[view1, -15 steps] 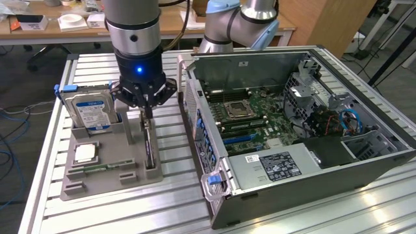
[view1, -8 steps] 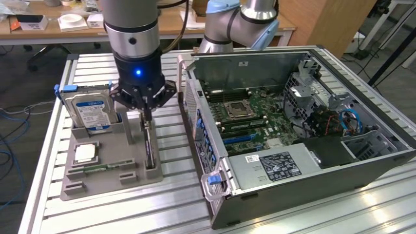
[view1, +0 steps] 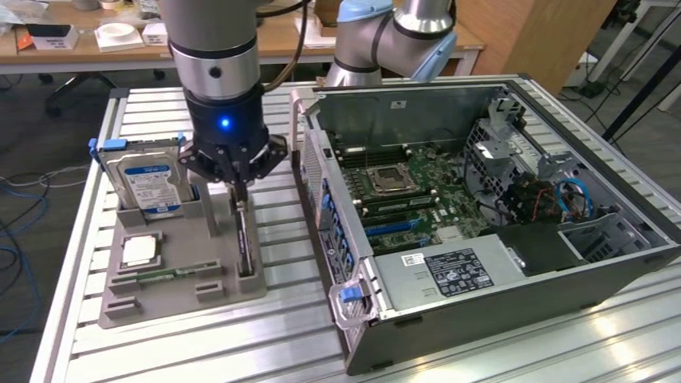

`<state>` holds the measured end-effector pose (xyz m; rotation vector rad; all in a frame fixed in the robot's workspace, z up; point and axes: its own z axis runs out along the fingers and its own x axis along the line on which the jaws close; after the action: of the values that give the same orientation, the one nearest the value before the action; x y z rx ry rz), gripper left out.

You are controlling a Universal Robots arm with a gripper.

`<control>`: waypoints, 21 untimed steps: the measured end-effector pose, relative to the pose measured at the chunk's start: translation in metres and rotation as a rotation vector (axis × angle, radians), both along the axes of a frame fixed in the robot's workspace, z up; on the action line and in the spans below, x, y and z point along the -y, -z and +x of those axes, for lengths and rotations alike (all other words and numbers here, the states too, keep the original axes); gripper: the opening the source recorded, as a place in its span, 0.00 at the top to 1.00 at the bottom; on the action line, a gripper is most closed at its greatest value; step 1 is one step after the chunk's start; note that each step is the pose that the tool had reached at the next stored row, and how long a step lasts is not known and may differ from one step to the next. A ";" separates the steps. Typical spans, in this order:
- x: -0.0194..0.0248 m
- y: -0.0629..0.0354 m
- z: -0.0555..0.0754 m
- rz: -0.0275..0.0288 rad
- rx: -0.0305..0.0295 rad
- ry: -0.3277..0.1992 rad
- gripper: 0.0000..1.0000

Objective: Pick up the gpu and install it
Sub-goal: 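Pick up the gpu and move the gpu toward the slot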

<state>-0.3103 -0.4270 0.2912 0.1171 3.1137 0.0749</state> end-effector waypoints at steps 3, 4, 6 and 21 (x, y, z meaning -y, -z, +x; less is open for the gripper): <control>0.0011 0.0013 -0.001 0.0000 0.0001 0.000 0.89; 0.0015 0.0016 -0.001 0.0000 0.0000 0.000 0.89; 0.0022 0.0025 -0.001 0.0000 0.0000 0.000 0.89; 0.0063 0.0084 -0.003 0.0000 0.0001 0.000 0.89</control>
<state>-0.3137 -0.4334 0.2828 0.1172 3.1136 0.0749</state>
